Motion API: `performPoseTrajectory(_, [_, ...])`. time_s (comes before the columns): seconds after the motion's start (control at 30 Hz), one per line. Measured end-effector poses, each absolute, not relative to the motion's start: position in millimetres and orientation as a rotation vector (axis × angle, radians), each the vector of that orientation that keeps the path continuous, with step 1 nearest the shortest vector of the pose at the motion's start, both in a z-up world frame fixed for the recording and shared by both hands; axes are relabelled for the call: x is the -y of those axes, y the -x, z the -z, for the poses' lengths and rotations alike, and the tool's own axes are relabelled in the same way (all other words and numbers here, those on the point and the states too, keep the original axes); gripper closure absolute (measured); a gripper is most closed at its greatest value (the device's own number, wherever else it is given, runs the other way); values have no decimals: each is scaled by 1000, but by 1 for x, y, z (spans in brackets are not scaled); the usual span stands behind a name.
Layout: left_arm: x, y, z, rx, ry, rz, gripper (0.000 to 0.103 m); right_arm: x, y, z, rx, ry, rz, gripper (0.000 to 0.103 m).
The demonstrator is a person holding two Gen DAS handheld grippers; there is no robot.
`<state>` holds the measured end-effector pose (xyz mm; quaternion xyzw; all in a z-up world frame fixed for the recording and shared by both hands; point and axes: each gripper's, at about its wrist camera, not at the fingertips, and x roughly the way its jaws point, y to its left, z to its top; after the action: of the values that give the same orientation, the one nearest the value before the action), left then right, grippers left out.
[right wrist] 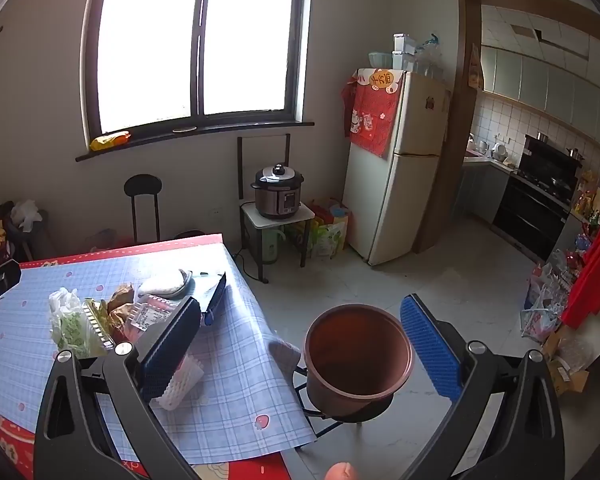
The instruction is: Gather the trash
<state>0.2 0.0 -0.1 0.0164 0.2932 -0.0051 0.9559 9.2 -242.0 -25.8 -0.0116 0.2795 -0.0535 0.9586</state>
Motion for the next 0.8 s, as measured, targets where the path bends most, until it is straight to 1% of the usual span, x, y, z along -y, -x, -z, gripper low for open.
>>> performPoseTrajectory(0.37, [-4, 7, 4, -566, -32, -2, 6, 241, -10, 28, -552, 17, 113, 5])
performPoseTrajectory(0.8, [-4, 10, -5, -554, -32, -9, 6, 243, -6, 23, -546, 14, 110, 5])
